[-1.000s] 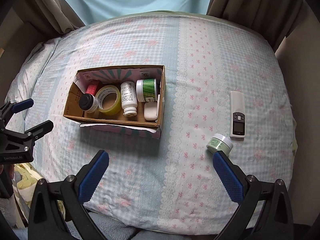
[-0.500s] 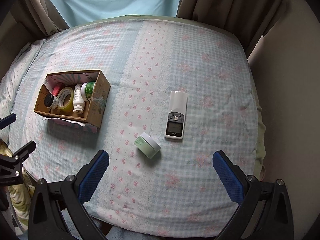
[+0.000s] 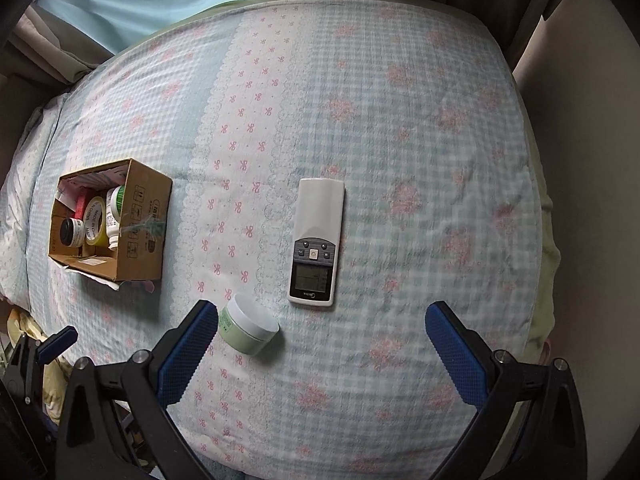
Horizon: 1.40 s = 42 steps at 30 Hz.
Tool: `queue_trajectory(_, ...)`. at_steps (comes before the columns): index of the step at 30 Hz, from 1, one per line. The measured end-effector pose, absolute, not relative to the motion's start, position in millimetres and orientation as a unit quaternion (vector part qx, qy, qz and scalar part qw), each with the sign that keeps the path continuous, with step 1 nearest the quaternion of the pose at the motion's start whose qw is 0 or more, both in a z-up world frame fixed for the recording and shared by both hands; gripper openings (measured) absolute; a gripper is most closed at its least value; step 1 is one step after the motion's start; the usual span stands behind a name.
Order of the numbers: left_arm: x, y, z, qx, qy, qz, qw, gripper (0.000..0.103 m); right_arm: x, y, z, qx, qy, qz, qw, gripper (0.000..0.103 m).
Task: Organize rigid objects
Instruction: 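Lift both tools out of the box and move toward the remaining items, then grasp the pale-green jar with the left tool while the right tool grasps the white meter, then carry the pale-green jar with the left tool while the right tool carries the white meter to the box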
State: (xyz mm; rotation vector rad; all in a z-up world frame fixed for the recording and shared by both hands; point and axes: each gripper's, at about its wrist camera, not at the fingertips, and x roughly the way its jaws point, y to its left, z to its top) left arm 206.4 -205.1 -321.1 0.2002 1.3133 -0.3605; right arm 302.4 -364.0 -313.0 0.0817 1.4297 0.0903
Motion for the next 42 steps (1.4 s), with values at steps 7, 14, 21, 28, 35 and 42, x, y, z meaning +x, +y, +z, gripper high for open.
queue_trajectory(7, 230, -236, -390, 0.126, 0.619, -0.21, 0.747, 0.103, 347, -362, -392, 0.071, 0.694, 0.025, 0.716, 0.103)
queue_trajectory(14, 243, -259, -438, 0.161, 0.624, -0.236, 0.727, 0.102, 375, -344, -445, 0.065, 0.715, 0.019, 0.696, 0.098)
queue_trajectory(21, 246, -267, -472, 0.175, 0.642, -0.247, 0.704, 0.095, 384, -330, -479, 0.058, 0.74, 0.009, 0.67, 0.08)
queue_trajectory(28, 250, -272, -490, 0.158, 0.657, -0.263, 0.689, 0.083, 383, -324, -489, 0.057, 0.744, 0.0, 0.665, 0.077)
queue_trajectory(35, 246, -266, -497, 0.159, 0.659, -0.267, 0.685, 0.067, 380, -320, -490, 0.037, 0.737, -0.006, 0.675, 0.053)
queue_trajectory(42, 251, -251, -490, 0.128, 0.665, -0.254, 0.691, 0.067, 380, -326, -487, 0.046, 0.733, -0.001, 0.679, 0.053)
